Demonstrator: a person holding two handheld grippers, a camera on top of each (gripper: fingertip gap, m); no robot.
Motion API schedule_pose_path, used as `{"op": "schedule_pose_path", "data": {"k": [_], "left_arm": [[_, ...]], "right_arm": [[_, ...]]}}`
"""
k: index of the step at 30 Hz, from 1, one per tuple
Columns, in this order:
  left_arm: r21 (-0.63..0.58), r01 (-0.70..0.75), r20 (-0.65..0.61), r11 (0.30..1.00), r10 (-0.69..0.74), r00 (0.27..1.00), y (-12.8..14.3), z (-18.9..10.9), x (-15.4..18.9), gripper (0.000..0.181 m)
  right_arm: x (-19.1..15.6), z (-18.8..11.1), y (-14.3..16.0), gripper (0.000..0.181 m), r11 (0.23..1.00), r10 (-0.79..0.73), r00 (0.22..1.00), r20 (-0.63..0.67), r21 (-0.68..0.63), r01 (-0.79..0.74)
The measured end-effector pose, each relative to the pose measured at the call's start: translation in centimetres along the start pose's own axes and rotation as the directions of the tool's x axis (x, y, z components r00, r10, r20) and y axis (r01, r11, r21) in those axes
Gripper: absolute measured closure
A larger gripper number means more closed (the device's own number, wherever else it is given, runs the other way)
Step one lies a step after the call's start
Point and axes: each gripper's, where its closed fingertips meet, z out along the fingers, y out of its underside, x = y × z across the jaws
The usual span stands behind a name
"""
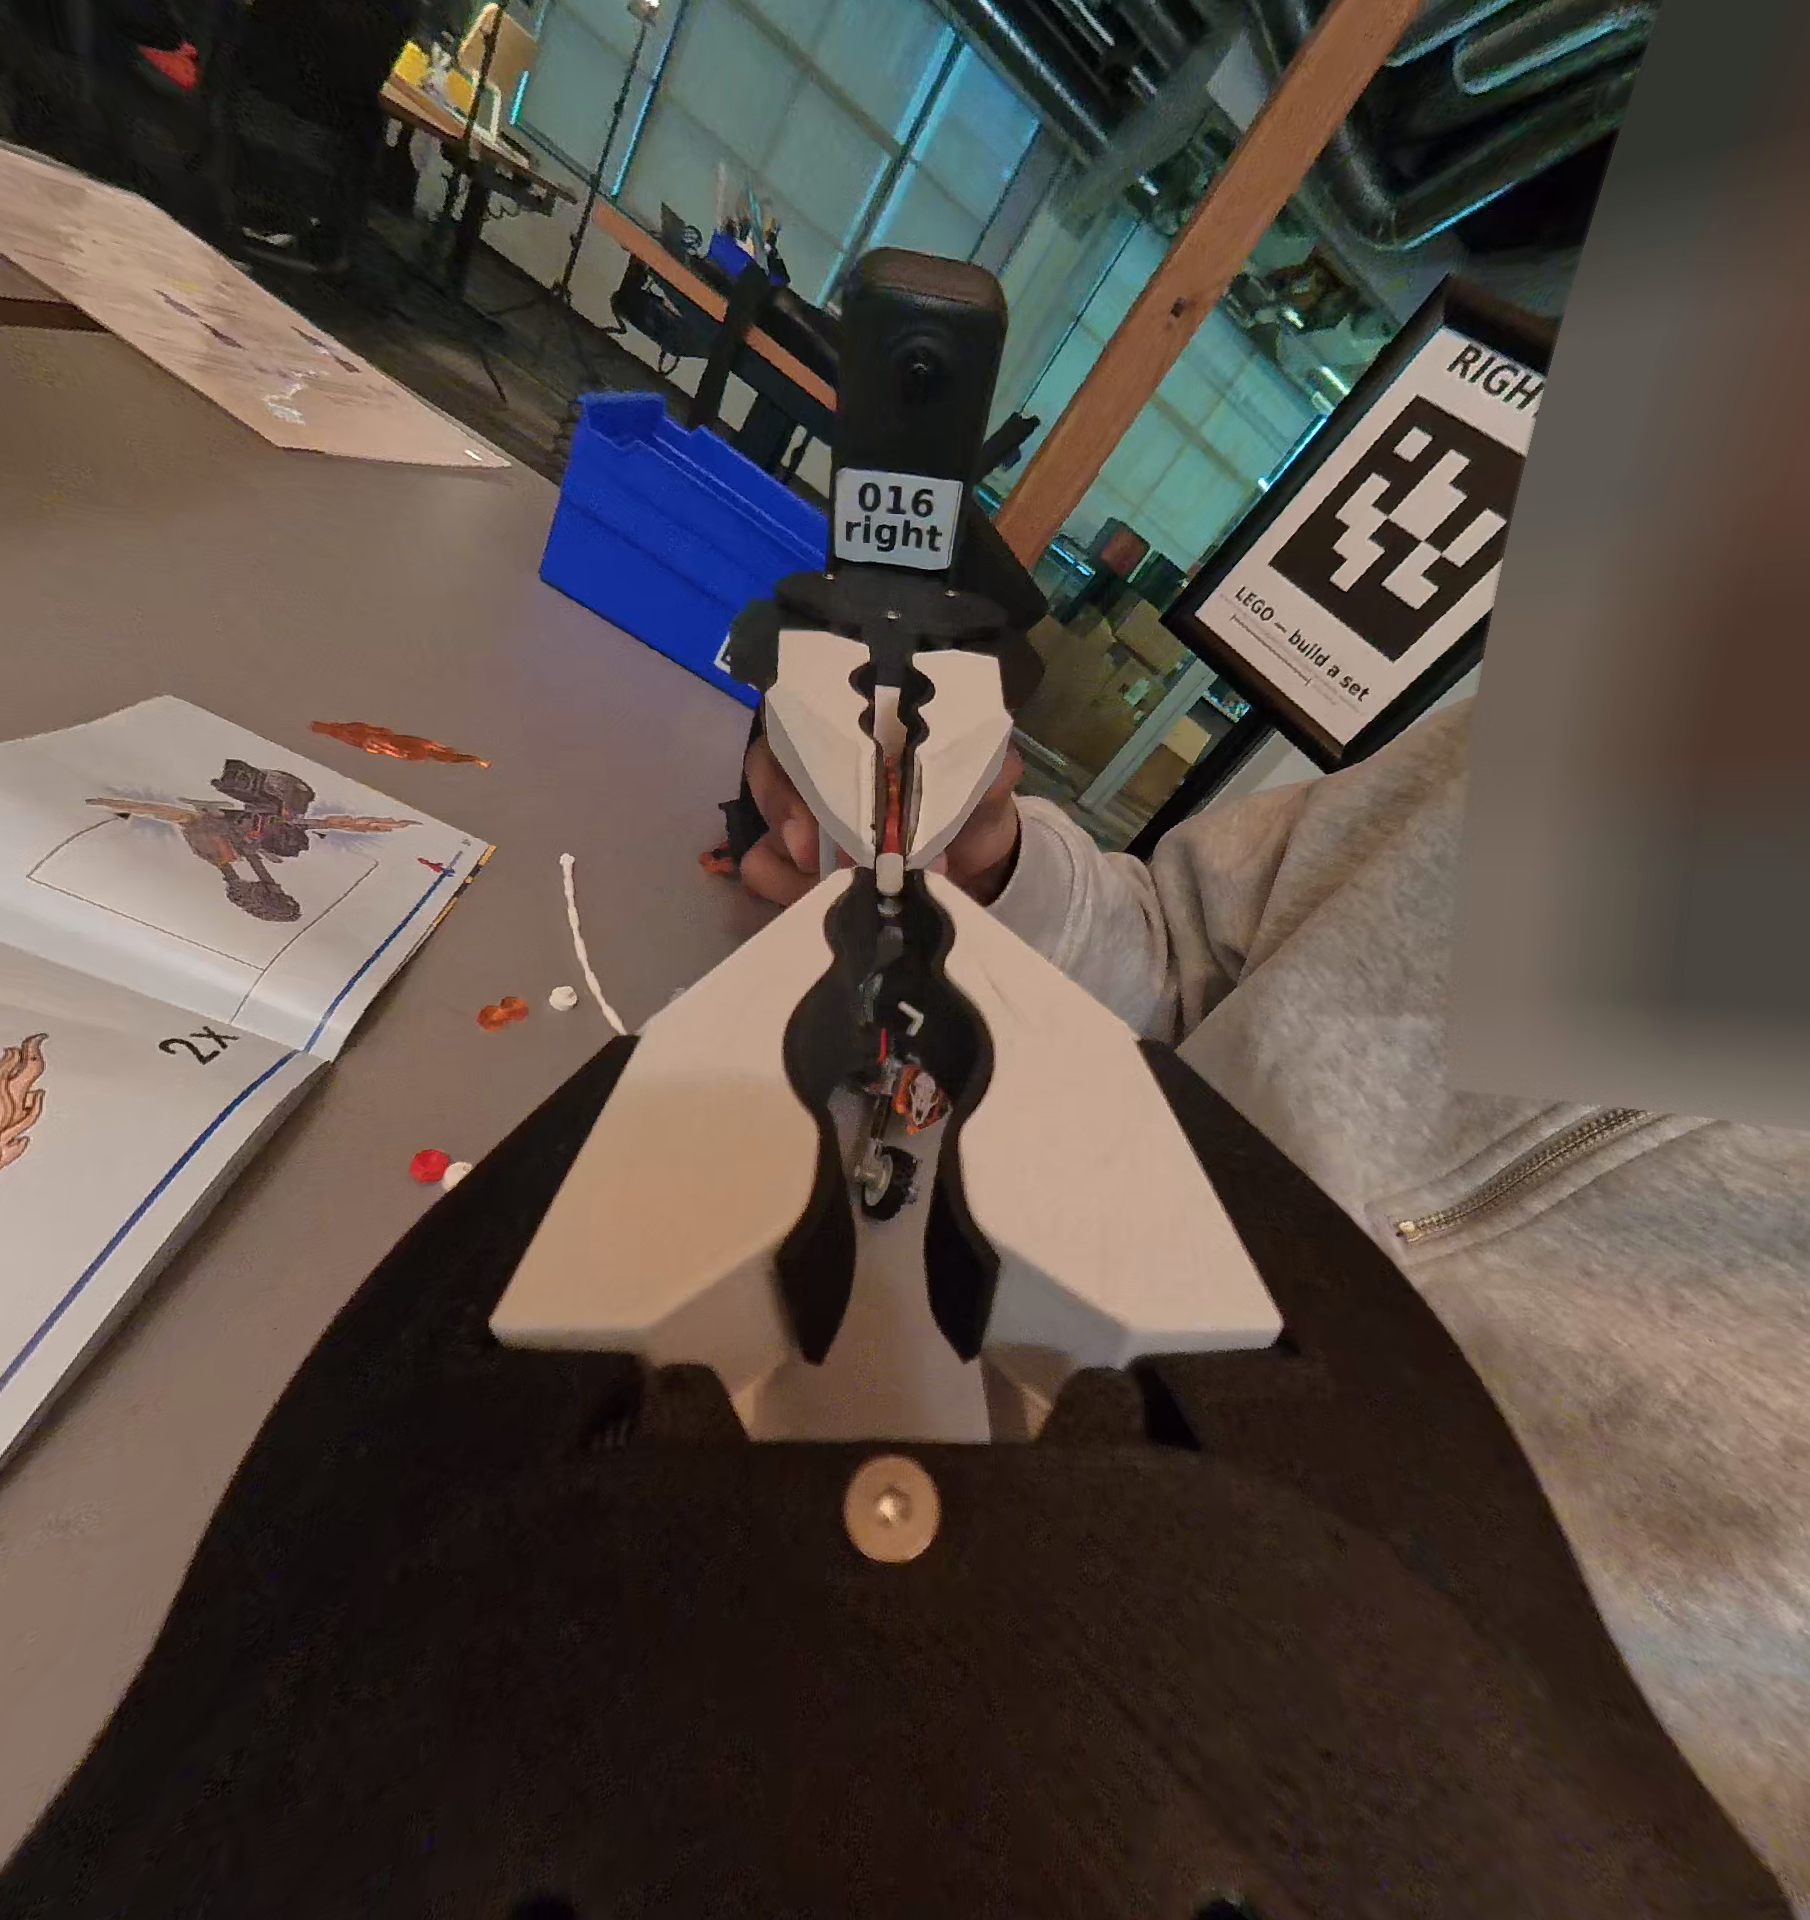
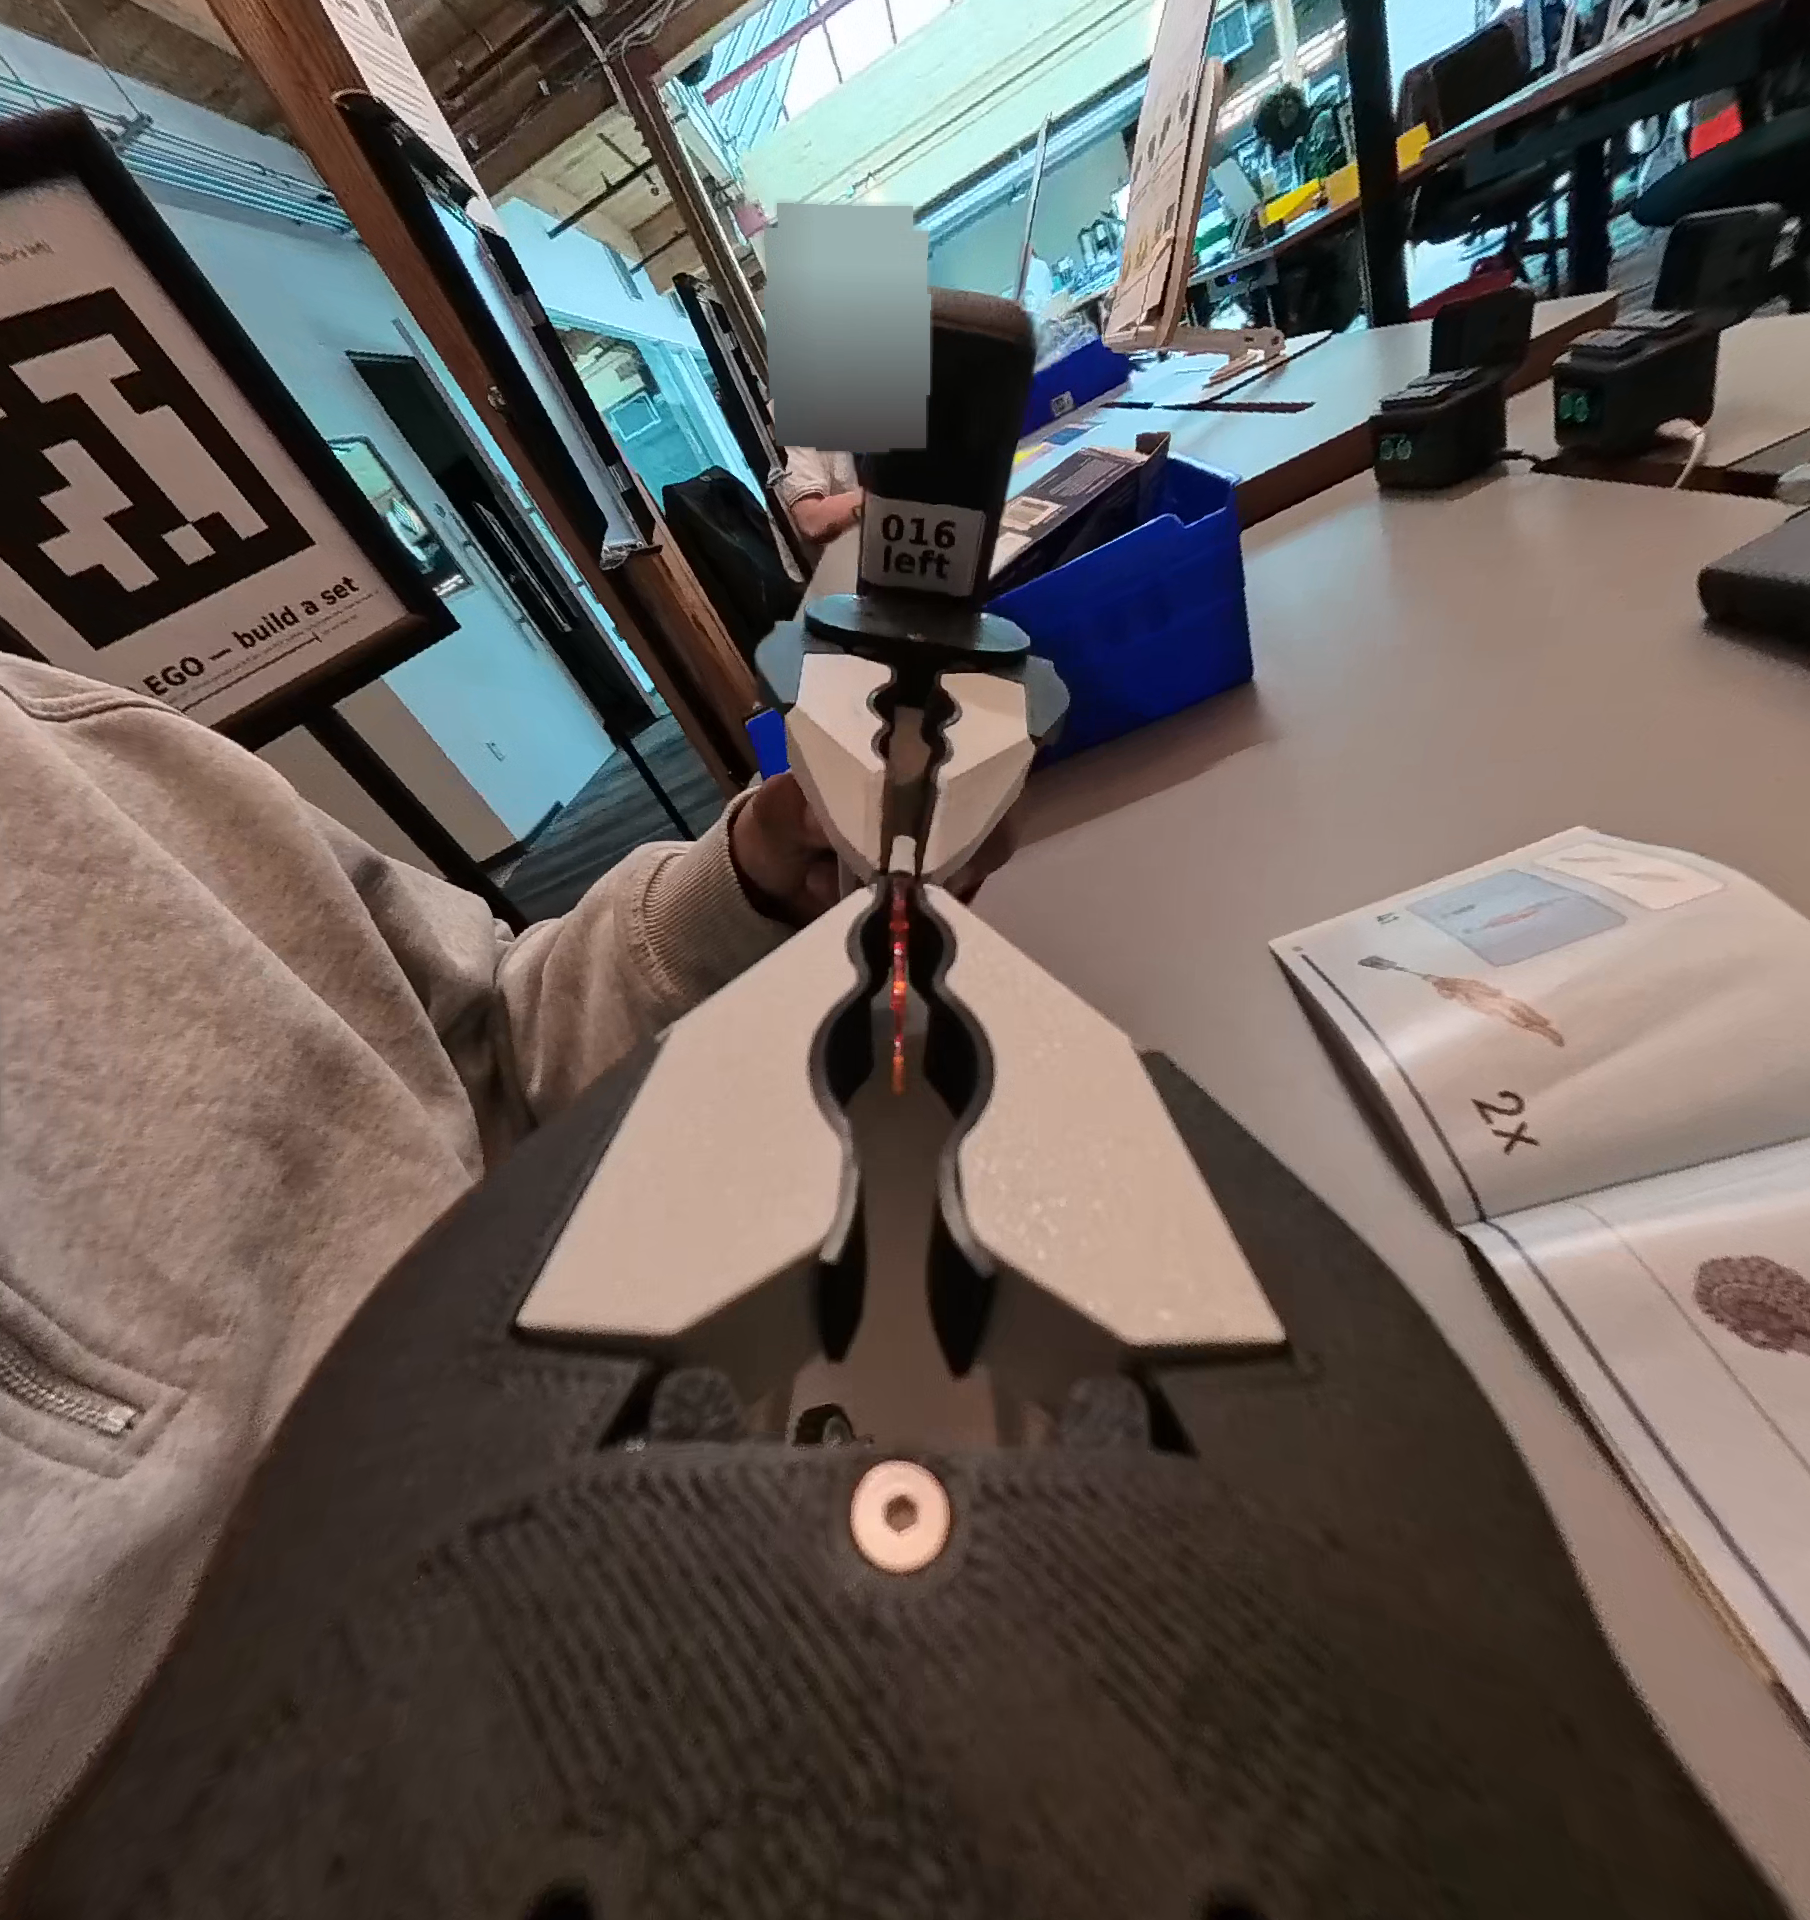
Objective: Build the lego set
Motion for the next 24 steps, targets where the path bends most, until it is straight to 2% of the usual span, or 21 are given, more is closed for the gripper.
{"op": "schedule_pose_path", "data": {"k": [18,24], "left_arm": [[-0.064,-0.013,0.02,0.998,0.014,1.0,1.0,0.2,-0.3,0.178],[-0.047,-0.014,0.04,0.999,0.016,0.999,0.9,0.5,-0.9,0.178]], "right_arm": [[0.0,0.1,1.0,0.181,0.997,0.051,0.998,0.031,-0.052,-0.049],[0.8,-0.1,1.0,0.181,0.997,0.019,0.999,-0.03,-0.074,-0.021]]}}
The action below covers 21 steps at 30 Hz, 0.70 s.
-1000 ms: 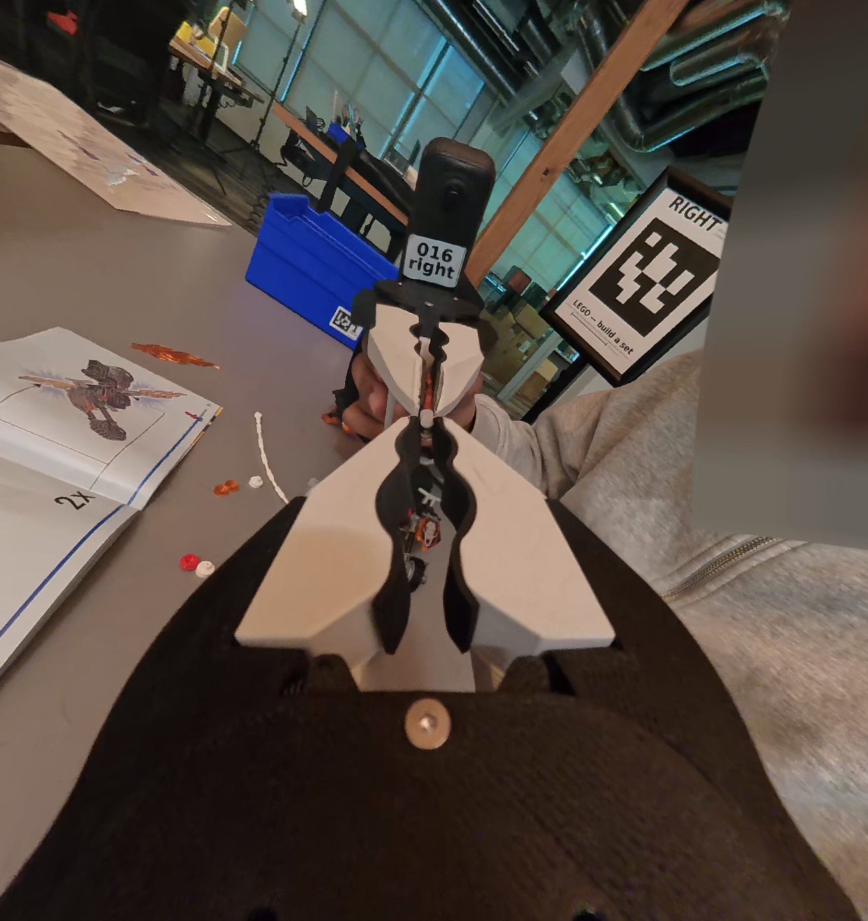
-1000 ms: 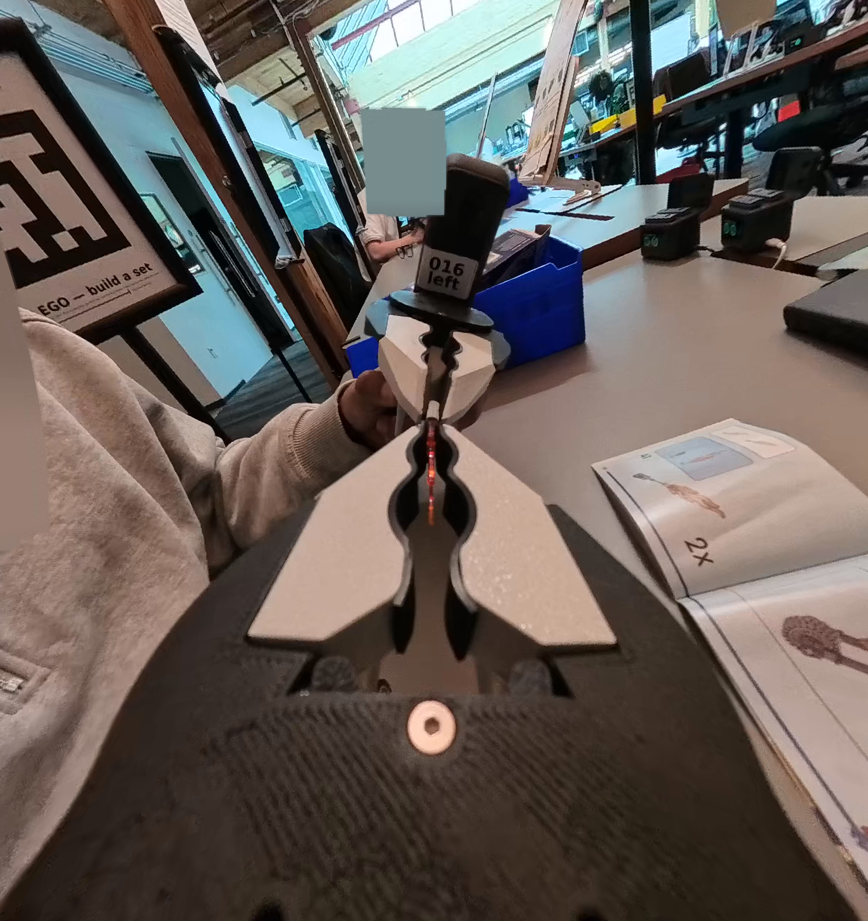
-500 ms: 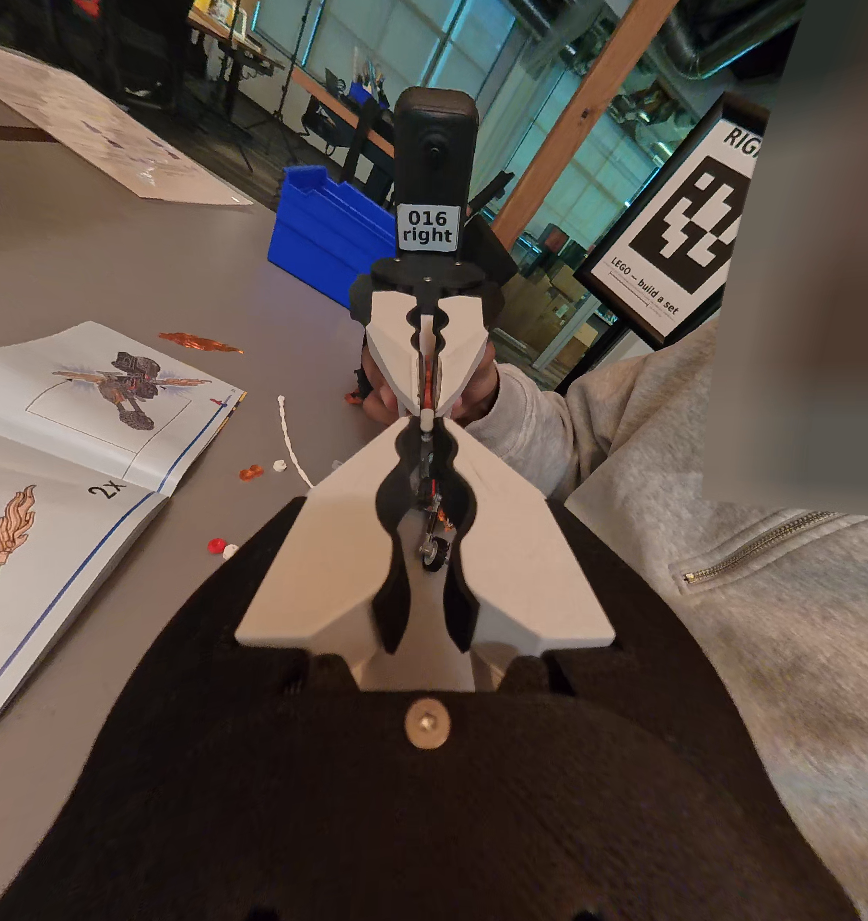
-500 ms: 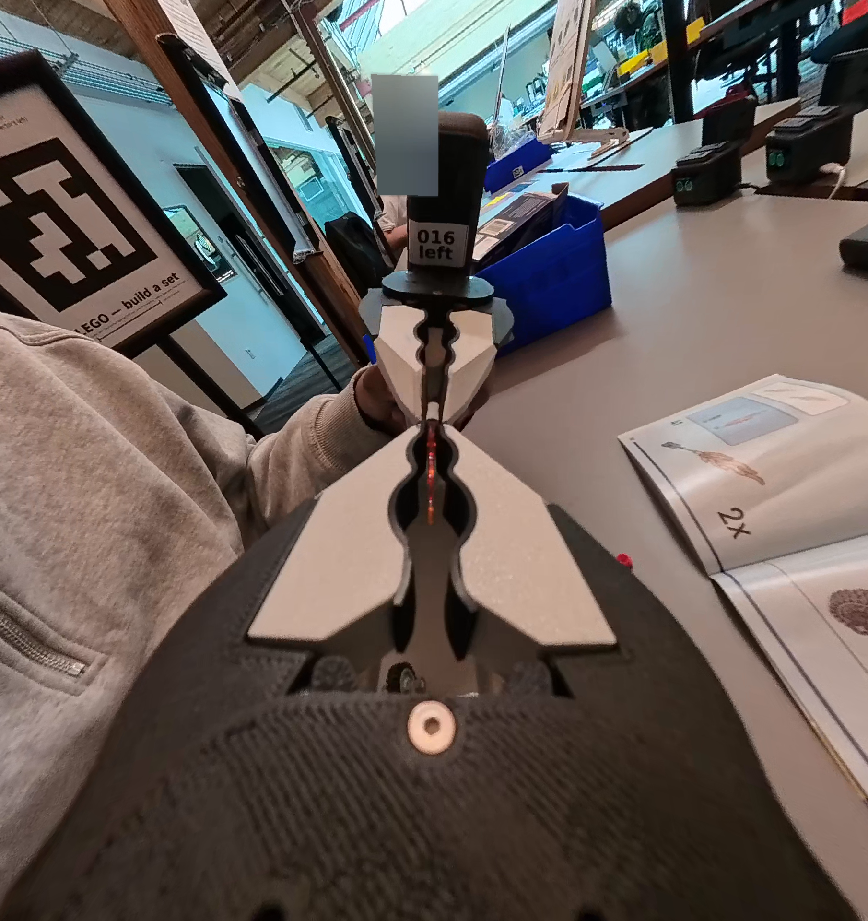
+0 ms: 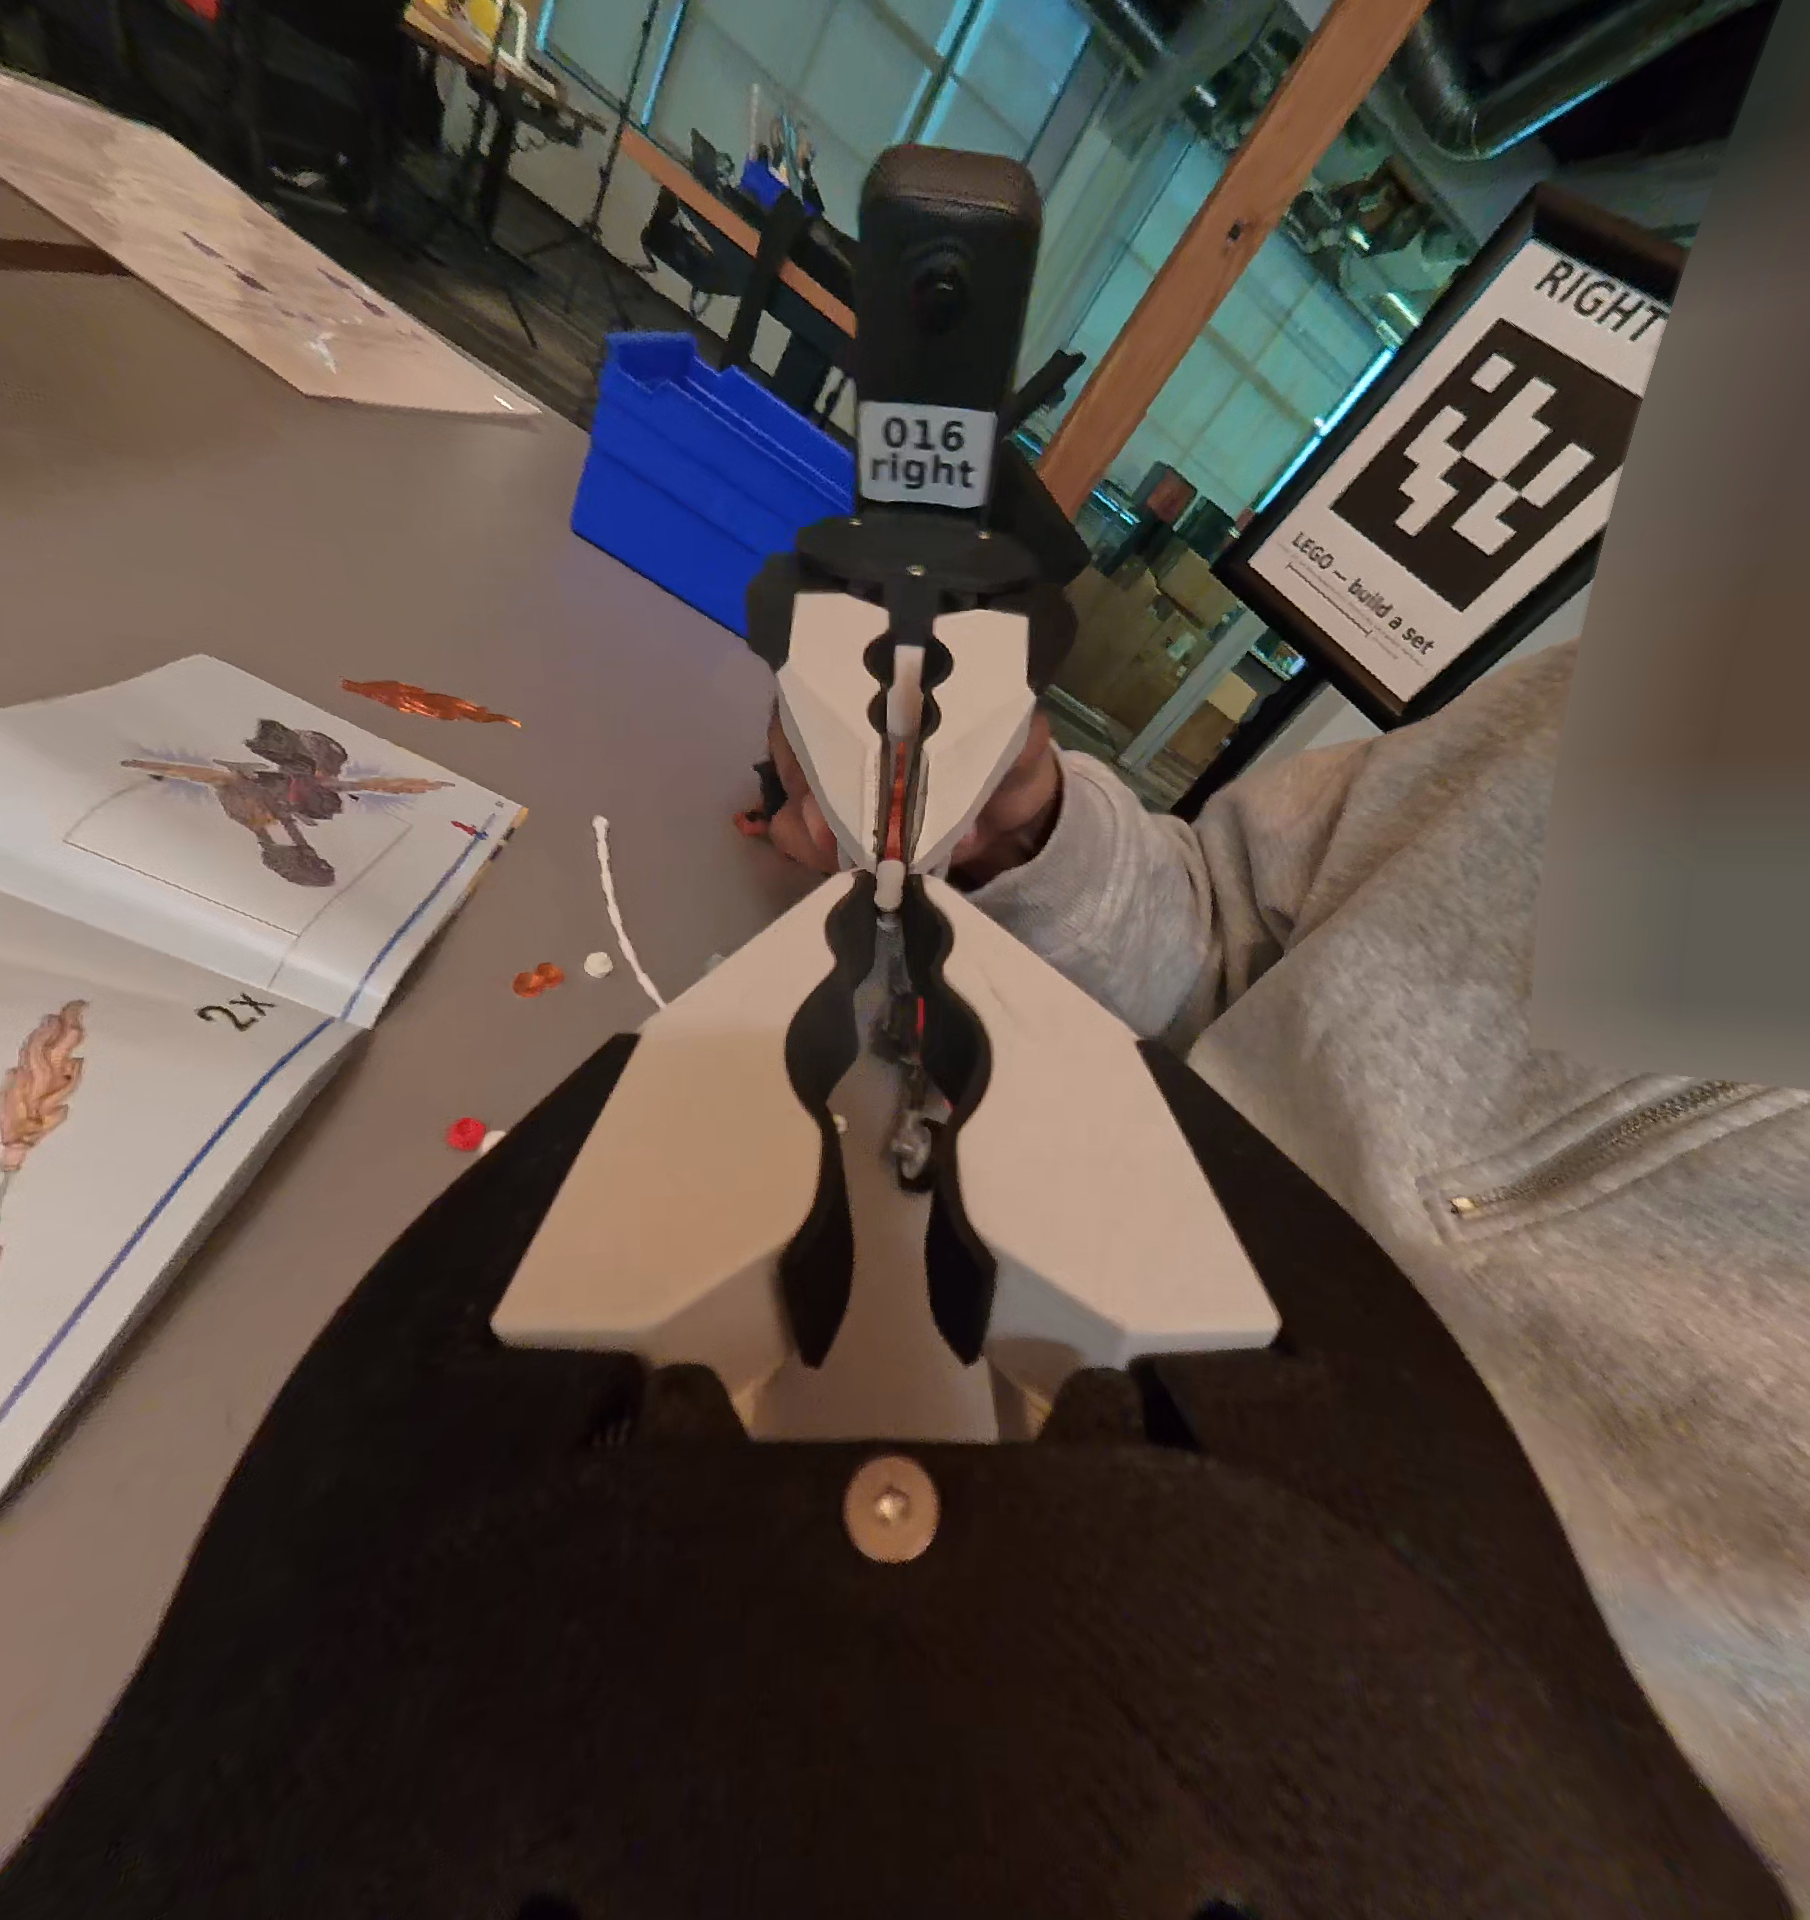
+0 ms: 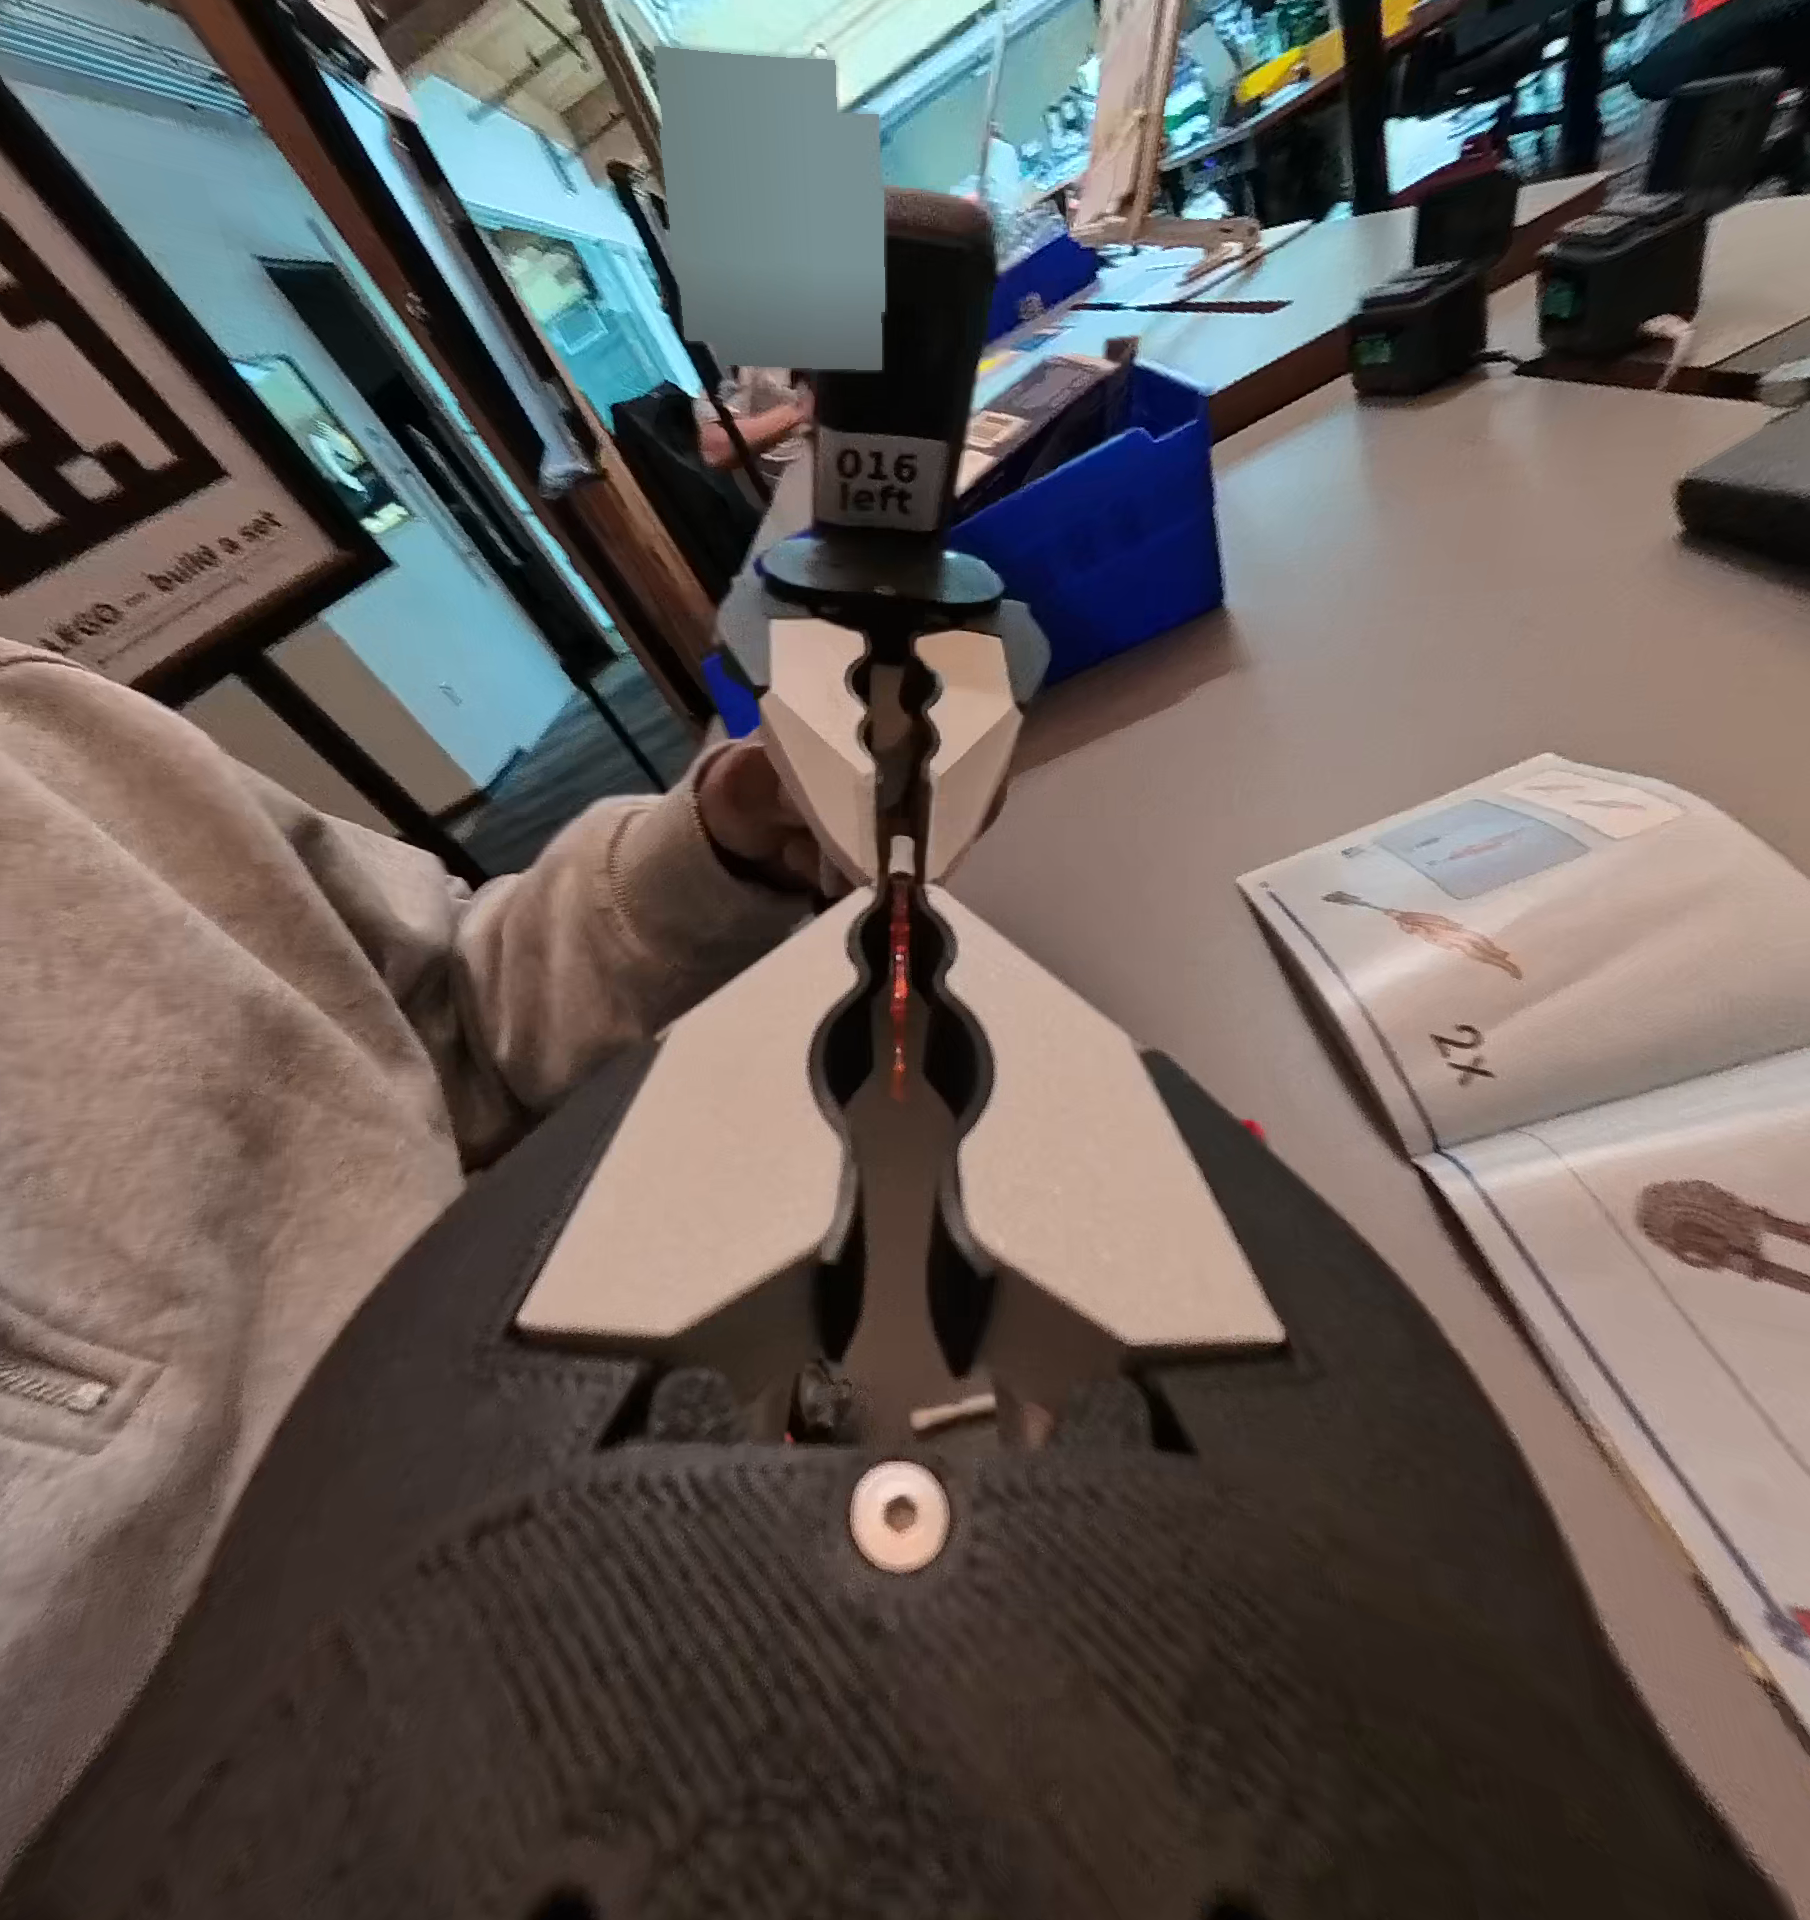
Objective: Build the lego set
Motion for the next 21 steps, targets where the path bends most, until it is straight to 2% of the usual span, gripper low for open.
{"op": "schedule_pose_path", "data": {"k": [2,4,5,9,13,16,19,21], "left_arm": [[0.018,-0.022,0.032,1.0,0.022,0.999,-0.3,0.3,-0.6,0.175],[0.017,-0.021,0.085,1.0,0.019,0.996,-0.3,0.2,-1.5,0.157],[0.018,-0.017,0.099,1.0,0.015,0.995,-0.3,-0.2,-1.8,0.154],[0.144,0.004,0.094,0.99,-0.018,0.995,-2.2,-2.5,-2.2,0.151],[0.178,-0.019,0.199,0.984,-0.017,0.98,-2.7,-4.3,-3.8,0.152],[0.194,-0.052,0.261,0.98,-0.001,0.965,-3.1,-4.9,-4.3,0.153],[0.208,-0.057,0.281,0.977,-0.004,0.96,-3.4,-5.2,-4.4,0.154],[0.224,-0.062,0.286,0.973,-0.005,0.958,-3.6,-5.5,-4.4,0.155]], "right_arm": [[0.4,-0.2,-0.1,0.181,0.998,-0.053,0.997,-0.064,-0.029,0.051],[0.4,-0.4,-0.2,0.181,0.993,-0.113,0.987,-0.116,-0.055,0.107],[0.5,-0.6,-0.3,0.181,0.991,-0.127,0.983,-0.131,-0.064,0.119],[1.2,-1.0,0.5,0.181,0.991,-0.087,0.985,-0.152,-0.117,0.069],[1.9,-1.1,3.3,0.181,0.954,-0.024,0.982,-0.187,-0.299,-0.033],[1.9,-1.5,5.1,0.181,0.852,-0.052,0.973,-0.224,-0.519,-0.074],[1.7,-1.8,6.6,0.181,0.675,-0.134,0.964,-0.231,-0.733,-0.082],[1.6,-1.5,7.5,0.181,0.556,-0.173,0.96,-0.219,-0.827,-0.088]]}}
